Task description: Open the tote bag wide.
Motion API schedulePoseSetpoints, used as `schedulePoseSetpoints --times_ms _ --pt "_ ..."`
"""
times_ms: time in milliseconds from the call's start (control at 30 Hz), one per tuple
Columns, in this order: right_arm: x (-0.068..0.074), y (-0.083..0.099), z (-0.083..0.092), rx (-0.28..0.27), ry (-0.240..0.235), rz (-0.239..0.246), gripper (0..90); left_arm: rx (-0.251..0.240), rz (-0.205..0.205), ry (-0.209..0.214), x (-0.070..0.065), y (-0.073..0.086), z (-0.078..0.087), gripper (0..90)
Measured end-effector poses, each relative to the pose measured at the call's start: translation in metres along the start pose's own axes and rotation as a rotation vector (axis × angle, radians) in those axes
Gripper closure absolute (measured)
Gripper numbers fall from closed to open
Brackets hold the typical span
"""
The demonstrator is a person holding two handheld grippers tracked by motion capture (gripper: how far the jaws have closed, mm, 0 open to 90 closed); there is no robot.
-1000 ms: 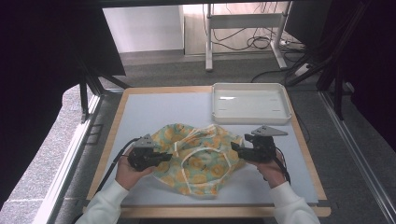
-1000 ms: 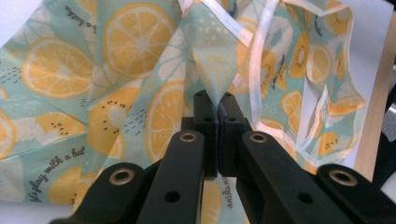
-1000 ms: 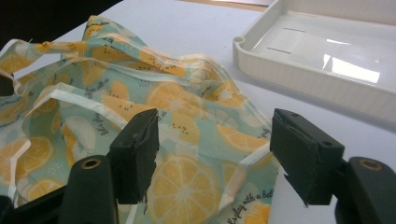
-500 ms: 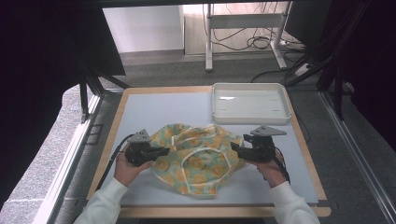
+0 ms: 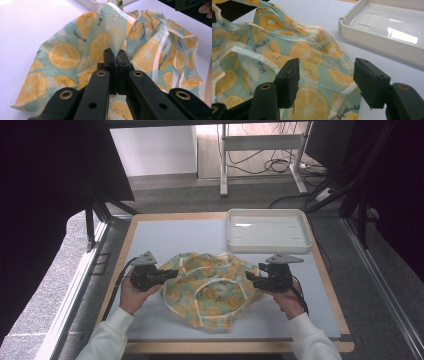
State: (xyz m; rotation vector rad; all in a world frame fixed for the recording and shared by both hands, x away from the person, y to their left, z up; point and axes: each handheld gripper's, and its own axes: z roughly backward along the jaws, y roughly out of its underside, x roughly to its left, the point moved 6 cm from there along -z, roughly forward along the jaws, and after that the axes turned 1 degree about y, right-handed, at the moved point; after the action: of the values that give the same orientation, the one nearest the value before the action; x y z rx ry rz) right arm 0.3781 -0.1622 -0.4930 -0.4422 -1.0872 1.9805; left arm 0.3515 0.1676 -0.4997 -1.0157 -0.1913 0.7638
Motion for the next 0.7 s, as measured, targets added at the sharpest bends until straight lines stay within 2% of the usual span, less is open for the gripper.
schedulePoseSetpoints --times_ms 67,133,267,467,700 --pt "0.0 -0.001 -0.001 -0.005 -0.001 0.003 38.0 -0.012 0.006 0.0 0.0 -0.003 -0.001 90.0" --pt "0.0 -0.002 -0.001 -0.004 -0.005 0.002 38.4 -0.022 0.03 0.008 0.003 -0.005 -0.001 90.0" --pt "0.0 -0.004 -0.003 -0.005 -0.006 0.002 38.7 -0.024 0.043 -0.012 0.012 -0.01 0.0 90.0" --pt "-0.001 -0.007 -0.006 -0.001 -0.008 0.007 38.7 -0.034 0.026 -0.023 0.013 -0.021 -0.001 90.0" --pt "-0.005 -0.009 -0.017 0.022 -0.025 0.003 37.7 -0.022 0.028 -0.025 0.014 -0.019 -0.003 90.0"
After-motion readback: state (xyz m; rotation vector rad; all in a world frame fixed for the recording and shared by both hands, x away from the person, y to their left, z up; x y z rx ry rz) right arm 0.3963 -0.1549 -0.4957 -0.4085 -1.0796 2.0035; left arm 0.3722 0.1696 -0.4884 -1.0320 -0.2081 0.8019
